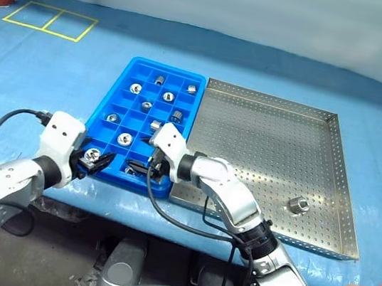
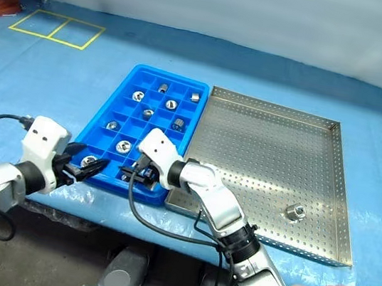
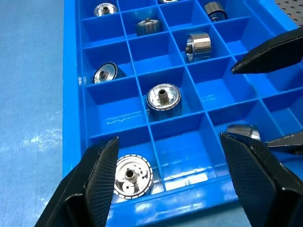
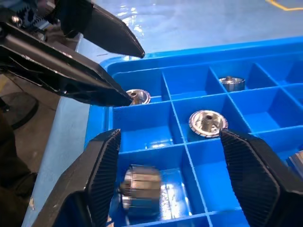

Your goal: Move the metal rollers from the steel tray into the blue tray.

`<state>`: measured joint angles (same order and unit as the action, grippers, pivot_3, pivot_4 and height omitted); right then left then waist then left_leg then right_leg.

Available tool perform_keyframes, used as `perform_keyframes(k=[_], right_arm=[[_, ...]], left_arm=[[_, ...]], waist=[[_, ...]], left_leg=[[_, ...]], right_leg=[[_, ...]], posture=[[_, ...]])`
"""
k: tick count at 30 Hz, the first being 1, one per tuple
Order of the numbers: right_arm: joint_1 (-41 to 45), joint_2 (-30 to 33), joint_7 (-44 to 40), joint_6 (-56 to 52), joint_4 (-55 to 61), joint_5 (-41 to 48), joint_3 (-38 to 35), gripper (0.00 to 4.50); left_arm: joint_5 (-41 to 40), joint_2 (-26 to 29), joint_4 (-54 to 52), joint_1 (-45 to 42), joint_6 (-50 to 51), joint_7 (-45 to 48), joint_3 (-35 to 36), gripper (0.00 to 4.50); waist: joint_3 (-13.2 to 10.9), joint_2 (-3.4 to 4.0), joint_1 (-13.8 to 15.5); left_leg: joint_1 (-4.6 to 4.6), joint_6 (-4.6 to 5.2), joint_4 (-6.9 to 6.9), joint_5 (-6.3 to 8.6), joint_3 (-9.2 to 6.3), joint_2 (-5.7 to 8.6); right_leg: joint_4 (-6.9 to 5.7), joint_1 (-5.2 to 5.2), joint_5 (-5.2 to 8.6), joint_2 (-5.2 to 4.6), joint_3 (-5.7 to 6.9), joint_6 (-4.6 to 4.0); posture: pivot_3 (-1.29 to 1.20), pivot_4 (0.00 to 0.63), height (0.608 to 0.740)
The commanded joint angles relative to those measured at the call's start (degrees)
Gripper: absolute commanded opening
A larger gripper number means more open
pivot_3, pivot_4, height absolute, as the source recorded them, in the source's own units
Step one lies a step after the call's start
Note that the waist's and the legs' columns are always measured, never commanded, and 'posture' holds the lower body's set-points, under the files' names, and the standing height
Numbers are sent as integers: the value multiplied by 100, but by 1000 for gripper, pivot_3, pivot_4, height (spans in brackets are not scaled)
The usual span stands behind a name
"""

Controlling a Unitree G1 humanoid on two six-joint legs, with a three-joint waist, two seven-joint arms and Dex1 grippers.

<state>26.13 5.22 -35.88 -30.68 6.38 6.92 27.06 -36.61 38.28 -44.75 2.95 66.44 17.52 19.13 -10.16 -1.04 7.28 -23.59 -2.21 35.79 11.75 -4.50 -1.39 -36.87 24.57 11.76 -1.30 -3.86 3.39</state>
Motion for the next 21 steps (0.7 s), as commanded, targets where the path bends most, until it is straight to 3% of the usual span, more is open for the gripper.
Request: perform_keyframes(k=[1, 12, 21], right_arm=[[-126, 260, 278, -121, 741, -37, -471, 3521], [-1304, 2194, 841, -1184, 2219, -471, -2060, 3521], [-2323, 2594, 1234, -1882, 2735, -574, -2710, 3521]], left_arm=[[-8, -161, 53, -345, -281, 93, -471, 3716], [384, -1224, 1178, -1784, -1338, 608, -2514, 3716], [855, -1518, 2275, -2650, -1956, 1644, -3802, 3716]], waist=[[0, 1, -3], [1, 5, -217], [3, 10, -767]], left_leg=[[-2, 0, 2, 0, 0, 1], [-13, 3, 13, 1, 3, 11], [-10, 9, 23, 3, 7, 12]], right_leg=[[1, 0, 0, -1, 0, 0], [5, 0, -1, -10, -5, 3], [0, -4, -4, -9, -12, 10]], posture=[[282, 150, 740], [112, 150, 740], [-23, 150, 740]])
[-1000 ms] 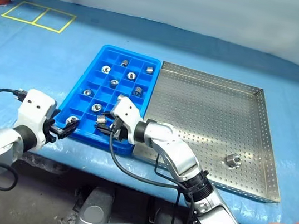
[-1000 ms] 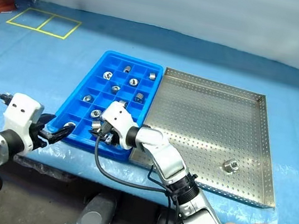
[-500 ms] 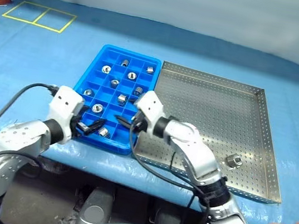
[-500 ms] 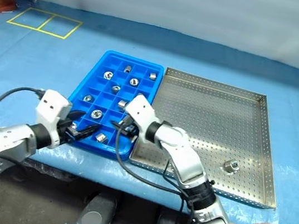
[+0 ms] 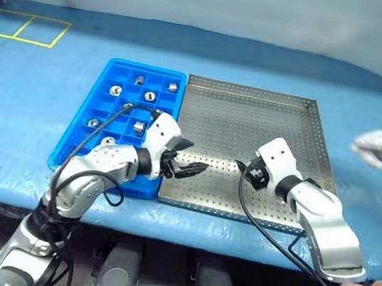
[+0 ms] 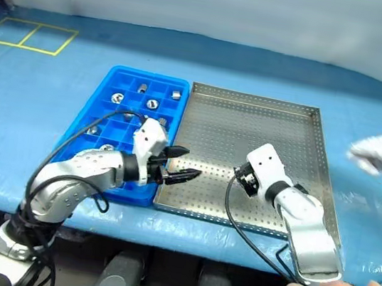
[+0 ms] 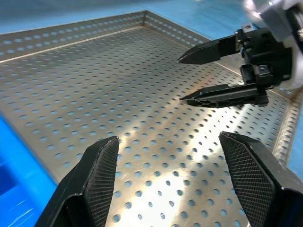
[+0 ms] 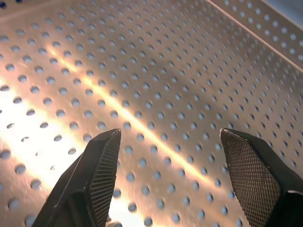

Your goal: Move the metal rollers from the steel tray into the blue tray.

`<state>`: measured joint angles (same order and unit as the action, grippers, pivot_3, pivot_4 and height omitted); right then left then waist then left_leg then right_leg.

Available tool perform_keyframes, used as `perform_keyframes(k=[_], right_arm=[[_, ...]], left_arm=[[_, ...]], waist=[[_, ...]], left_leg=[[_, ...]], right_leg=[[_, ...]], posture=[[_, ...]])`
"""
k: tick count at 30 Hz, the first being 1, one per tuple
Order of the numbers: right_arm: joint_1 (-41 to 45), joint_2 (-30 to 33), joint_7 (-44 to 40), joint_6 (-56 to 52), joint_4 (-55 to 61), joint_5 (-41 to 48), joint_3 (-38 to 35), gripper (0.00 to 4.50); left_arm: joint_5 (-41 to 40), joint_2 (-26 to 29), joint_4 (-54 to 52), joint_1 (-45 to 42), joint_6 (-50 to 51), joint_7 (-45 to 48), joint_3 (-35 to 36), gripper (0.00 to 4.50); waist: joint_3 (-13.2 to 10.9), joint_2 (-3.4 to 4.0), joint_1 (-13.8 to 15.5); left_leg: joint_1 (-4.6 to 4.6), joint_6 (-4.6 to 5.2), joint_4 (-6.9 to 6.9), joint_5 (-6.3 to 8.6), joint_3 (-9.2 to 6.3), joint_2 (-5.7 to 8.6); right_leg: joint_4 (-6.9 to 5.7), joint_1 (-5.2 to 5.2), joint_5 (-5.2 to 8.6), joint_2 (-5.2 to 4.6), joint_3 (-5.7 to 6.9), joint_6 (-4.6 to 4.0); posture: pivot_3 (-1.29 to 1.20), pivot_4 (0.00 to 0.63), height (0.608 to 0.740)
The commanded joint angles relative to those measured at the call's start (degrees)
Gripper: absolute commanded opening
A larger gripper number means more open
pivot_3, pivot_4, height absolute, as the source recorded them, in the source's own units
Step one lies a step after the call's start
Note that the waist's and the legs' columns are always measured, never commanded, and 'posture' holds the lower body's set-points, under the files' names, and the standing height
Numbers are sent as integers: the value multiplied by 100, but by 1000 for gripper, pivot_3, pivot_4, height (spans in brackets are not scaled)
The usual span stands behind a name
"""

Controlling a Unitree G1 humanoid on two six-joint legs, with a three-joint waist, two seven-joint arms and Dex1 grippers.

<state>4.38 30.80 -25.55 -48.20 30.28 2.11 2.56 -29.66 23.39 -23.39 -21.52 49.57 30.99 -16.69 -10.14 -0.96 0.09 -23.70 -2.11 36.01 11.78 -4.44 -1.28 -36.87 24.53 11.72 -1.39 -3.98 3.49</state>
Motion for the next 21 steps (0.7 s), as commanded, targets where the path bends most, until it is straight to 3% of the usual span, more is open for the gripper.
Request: perform_keyframes(k=[1, 10, 21], right_arm=[[-237, 30, 279, -180, 363, -125, -300, 3521], [-662, -198, 637, -352, 247, -88, -651, 3521], [-437, -576, 699, -186, -451, 166, -760, 3521]], left_arm=[[225, -23, 221, -254, -326, 377, -295, 3716], [469, -42, 488, -265, -474, 647, -374, 3716], [547, 27, 362, -90, -396, 576, -242, 3716]], waist=[[1, 2, -90], [4, 6, -342], [4, 7, -351]], left_leg=[[0, 0, 2, 0, 0, 0], [7, 3, 10, -2, 7, 2], [5, 6, 15, -2, 7, 5]], right_leg=[[-2, -1, 0, 0, 0, 0], [-8, -4, -4, 1, -13, 8], [-7, -6, -8, 0, -18, 14]], posture=[[-28, 150, 740], [-54, 150, 740], [-2, 150, 740]])
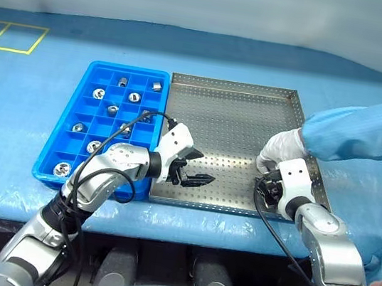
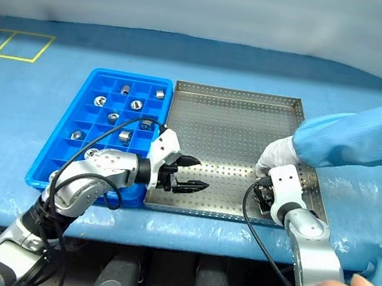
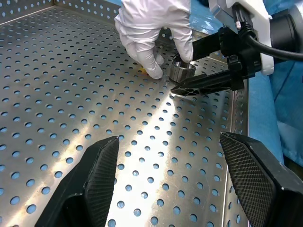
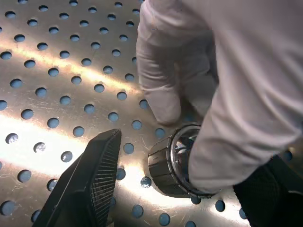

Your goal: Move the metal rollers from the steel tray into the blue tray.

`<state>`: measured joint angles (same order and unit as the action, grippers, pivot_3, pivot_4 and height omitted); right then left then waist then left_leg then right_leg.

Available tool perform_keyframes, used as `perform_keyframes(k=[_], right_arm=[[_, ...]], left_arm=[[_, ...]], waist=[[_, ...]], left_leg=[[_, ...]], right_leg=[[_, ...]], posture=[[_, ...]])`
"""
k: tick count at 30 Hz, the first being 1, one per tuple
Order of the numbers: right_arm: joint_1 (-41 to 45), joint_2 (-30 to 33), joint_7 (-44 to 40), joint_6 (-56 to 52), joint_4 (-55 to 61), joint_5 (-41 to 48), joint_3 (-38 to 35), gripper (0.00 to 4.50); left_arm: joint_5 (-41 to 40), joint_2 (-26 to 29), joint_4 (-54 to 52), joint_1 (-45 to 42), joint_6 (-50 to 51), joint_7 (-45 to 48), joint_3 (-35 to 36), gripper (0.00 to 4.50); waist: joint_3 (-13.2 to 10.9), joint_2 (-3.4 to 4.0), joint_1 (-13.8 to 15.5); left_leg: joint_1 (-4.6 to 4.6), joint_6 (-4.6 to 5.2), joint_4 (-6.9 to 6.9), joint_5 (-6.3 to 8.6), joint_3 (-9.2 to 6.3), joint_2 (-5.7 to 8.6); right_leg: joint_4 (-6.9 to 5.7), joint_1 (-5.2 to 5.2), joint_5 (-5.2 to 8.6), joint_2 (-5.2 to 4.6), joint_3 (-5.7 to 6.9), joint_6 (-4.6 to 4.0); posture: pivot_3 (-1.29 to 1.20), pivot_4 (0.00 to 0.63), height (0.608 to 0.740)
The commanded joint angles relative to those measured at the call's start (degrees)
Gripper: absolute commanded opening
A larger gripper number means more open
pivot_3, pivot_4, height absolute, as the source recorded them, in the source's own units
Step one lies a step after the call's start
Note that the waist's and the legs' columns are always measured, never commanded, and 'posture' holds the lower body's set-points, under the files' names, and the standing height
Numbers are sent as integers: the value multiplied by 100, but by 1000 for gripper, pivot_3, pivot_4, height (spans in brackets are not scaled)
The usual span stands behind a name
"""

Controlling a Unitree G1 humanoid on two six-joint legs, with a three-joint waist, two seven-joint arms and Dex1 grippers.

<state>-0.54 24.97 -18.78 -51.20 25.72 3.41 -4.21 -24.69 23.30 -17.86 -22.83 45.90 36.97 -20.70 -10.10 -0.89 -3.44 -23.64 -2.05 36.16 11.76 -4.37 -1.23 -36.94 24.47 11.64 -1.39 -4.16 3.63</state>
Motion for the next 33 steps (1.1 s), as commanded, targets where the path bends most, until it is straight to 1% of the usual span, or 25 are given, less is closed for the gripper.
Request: perform_keyframes(k=[1, 10, 21, 25, 30, 33], right_arm=[[66, 11, 23, 126, -20, 37, -73, 3521], [166, 11, 33, 179, -112, 30, 4, 3521], [304, -23, 19, 236, 115, 111, 42, 3521], [483, -141, -72, 245, 343, 348, 2, 3521], [836, -449, -257, 230, 534, 708, 352, 3521], [964, -566, -286, 295, 261, 693, 659, 3521]], left_arm=[[52, 41, -201, 53, -27, -32, 163, 3716], [63, 92, -237, 116, -8, -108, 213, 3716], [123, 252, -289, 311, 33, -249, 591, 3716], [106, 302, -303, 390, 24, -260, 731, 3716], [101, 298, -368, 445, 42, -271, 767, 3716], [91, 272, -419, 448, 68, -296, 766, 3716]], waist=[[0, 0, 5], [0, 0, 31], [0, 0, 53], [0, 0, 60], [0, 0, 72], [0, 0, 75]], left_leg=[[0, 0, 0, 0, 0, 0], [-1, 2, 1, -1, 0, 3], [-1, 3, 3, -2, 3, 4], [-3, 4, 3, -1, 4, 5], [2, 5, 1, -2, 0, 1], [5, 5, -1, -2, -3, -2]], right_leg=[[0, 0, 0, 0, 0, 0], [1, -1, -2, -1, -4, 4], [0, -1, -5, -1, -8, 8], [2, 0, -6, -2, -10, 10], [1, -2, -7, 2, -6, 11], [0, -4, -6, 6, -4, 9]], posture=[[-2, 150, 740], [5, 150, 740], [9, 150, 740], [19, 150, 740], [26, 150, 740], [29, 150, 740]])
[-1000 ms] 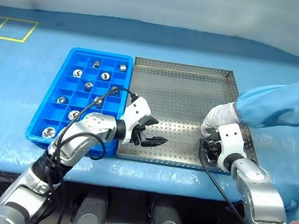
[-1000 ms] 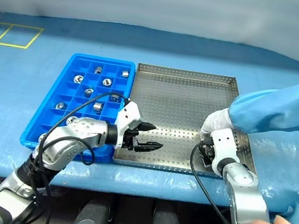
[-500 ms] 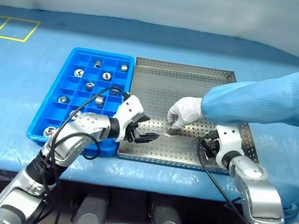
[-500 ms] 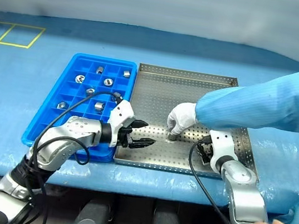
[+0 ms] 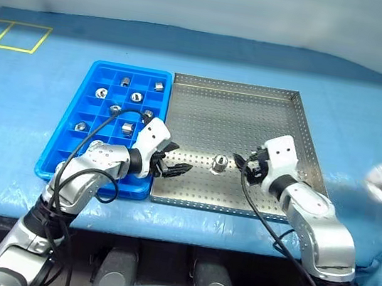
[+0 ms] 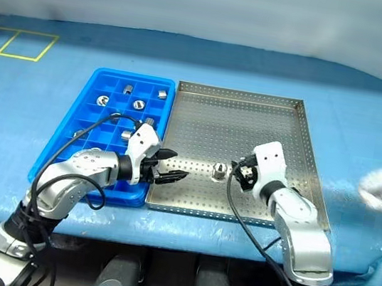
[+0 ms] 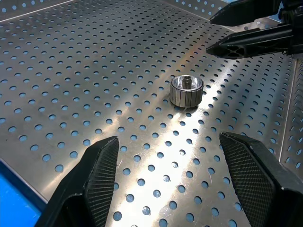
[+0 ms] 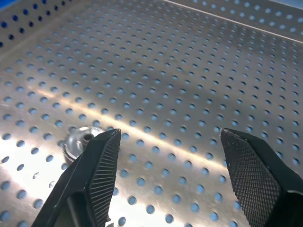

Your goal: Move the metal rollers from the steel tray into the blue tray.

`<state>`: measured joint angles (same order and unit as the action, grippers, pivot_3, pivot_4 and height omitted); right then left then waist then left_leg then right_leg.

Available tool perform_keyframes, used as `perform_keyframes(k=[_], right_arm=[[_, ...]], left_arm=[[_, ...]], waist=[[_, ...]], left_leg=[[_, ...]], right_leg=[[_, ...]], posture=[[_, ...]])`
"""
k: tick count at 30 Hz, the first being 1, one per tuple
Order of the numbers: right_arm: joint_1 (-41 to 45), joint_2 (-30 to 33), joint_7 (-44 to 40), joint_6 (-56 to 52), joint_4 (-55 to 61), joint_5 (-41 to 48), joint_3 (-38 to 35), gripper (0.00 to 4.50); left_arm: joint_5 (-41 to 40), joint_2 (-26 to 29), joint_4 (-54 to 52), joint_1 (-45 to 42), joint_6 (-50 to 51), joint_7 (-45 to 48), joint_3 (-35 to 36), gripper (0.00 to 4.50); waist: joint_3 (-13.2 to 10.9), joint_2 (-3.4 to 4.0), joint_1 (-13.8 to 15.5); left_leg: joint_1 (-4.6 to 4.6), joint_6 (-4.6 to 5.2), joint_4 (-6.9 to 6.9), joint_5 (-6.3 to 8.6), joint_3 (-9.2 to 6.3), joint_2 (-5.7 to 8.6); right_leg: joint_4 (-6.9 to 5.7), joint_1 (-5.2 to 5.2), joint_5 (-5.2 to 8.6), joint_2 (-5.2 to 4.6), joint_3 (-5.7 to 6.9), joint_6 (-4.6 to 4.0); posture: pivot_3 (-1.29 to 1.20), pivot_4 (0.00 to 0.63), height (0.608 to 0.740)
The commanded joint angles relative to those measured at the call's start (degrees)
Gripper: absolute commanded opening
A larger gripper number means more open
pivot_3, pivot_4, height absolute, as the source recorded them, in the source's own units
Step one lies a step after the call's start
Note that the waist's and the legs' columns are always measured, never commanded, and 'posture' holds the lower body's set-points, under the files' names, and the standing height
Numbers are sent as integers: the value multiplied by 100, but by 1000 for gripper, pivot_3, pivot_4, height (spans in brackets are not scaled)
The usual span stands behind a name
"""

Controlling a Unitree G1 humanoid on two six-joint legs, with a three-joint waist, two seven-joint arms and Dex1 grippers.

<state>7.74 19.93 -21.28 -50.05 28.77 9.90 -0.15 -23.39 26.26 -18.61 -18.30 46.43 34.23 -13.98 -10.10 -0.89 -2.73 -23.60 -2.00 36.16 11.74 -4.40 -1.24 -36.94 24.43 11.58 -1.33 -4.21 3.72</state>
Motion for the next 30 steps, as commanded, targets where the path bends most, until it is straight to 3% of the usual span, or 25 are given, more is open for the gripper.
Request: perform_keyframes(k=[1, 12, 15, 19, 26, 30], right_arm=[[170, -86, -31, 216, -165, 21, 334, 3521], [248, -259, 25, 390, -988, -22, 596, 3521], [263, -302, 96, 414, -1063, -34, 550, 2963], [283, -301, 101, 425, -1011, -3, 531, 1713], [318, -222, 76, 477, -711, 34, 552, 1697], [553, -212, -67, 435, -445, 141, 645, 1697]], left_arm=[[-40, -34, -351, -9, 26, -30, 93, 3716], [9, -43, -367, 40, 55, -92, 111, 3716], [1, -38, -378, 59, 71, -110, 136, 3716], [-6, -15, -373, 60, 78, -105, 140, 3716], [-62, 98, -433, 77, 142, -28, 200, 3716], [-192, 309, -679, 165, 350, -70, 583, 3716]], waist=[[0, 0, 4], [0, -1, 54], [0, -1, 64], [0, 0, 67], [0, 0, 62], [0, 0, 50]], left_leg=[[0, 0, 0, 0, 0, 0], [0, 0, -2, 0, 0, 1], [0, 0, -1, 0, -1, 1], [0, 0, -1, 0, -1, 1], [0, 0, -1, 0, -1, 1], [1, 0, -4, 0, 0, -1]], right_leg=[[1, 0, 0, 0, 0, 0], [2, -1, 0, -1, 0, -1], [1, -1, 0, -1, 0, -1], [2, -1, -1, -1, 0, -1], [2, -1, 0, -1, 1, -1], [0, 1, 0, 1, 1, -1]], posture=[[32, 150, 740], [43, 150, 740], [62, 150, 740], [59, 150, 740], [60, 150, 740], [68, 150, 740]])
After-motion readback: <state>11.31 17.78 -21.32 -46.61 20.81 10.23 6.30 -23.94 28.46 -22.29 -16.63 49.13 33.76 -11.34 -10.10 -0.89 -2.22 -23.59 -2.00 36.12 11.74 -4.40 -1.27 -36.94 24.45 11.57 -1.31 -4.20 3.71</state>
